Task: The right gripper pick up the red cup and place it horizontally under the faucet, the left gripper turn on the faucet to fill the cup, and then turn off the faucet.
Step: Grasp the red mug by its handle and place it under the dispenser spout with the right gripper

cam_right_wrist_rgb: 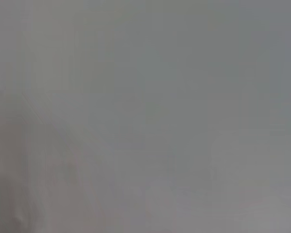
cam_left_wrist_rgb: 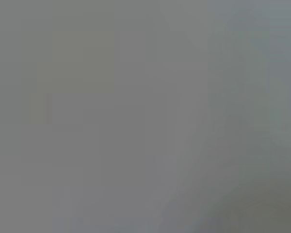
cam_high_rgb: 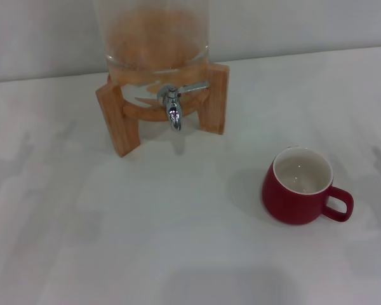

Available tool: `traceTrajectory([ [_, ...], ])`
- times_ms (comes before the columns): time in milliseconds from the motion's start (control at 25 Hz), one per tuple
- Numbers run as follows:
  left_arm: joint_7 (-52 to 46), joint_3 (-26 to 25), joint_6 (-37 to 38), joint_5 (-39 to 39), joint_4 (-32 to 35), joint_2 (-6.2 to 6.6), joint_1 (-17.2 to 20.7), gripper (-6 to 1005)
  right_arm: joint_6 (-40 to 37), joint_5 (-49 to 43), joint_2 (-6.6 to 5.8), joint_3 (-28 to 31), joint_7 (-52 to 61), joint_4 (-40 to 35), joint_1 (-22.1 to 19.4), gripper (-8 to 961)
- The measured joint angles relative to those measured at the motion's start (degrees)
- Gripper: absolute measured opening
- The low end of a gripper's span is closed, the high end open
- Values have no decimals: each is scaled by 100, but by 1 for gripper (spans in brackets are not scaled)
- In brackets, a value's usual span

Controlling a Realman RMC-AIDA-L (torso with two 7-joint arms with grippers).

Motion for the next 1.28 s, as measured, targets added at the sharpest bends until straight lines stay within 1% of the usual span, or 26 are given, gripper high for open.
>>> traceTrajectory([
  [320,29,25,0,16,-1,0,-3,830,-385,-520,0,-7,2,217,-70,843],
  [600,89,31,15,18,0,7,-19,830,-464,-937,0,-6,-19,229,-73,844],
  [920,120,31,26,18,3,24,-64,829,-618,-1037,-16,-5,-13,302,-125,844],
  [1280,240,29,31,4,24,12,-75,829,-772,-1135,-20,-9,-41,516,-155,843],
])
